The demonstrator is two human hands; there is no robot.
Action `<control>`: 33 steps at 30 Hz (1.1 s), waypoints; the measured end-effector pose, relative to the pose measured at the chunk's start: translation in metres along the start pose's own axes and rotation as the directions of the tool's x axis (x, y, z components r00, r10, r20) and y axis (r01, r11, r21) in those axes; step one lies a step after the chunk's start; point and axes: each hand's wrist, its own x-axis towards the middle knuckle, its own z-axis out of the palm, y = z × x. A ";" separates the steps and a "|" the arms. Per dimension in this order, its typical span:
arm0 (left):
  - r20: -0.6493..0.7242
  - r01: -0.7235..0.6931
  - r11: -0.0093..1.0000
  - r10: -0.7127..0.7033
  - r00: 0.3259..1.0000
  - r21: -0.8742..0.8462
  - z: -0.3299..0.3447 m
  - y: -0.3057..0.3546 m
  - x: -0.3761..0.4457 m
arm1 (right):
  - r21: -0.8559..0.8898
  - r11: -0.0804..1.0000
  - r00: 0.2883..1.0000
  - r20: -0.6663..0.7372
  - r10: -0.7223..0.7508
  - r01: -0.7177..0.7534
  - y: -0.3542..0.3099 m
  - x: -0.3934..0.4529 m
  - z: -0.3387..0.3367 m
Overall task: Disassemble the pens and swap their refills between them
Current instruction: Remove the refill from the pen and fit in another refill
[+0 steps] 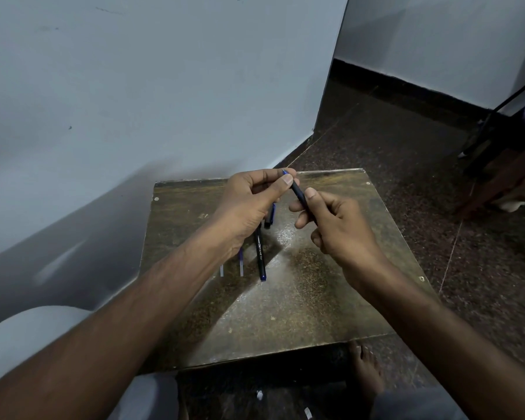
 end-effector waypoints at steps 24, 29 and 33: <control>-0.062 0.044 0.998 -0.047 0.997 -0.045 0.004 0.003 -0.005 | -0.052 0.999 0.997 0.076 -0.003 0.007 0.004 -0.001 0.003; -0.042 0.075 0.994 -0.078 0.996 -0.084 0.009 0.001 -0.011 | -0.097 0.993 0.995 0.072 -0.065 0.072 0.007 -0.003 0.007; -0.017 0.055 0.997 -0.056 0.998 -0.059 0.006 0.005 -0.011 | -0.008 1.000 0.991 0.133 -0.024 0.025 0.011 -0.004 0.007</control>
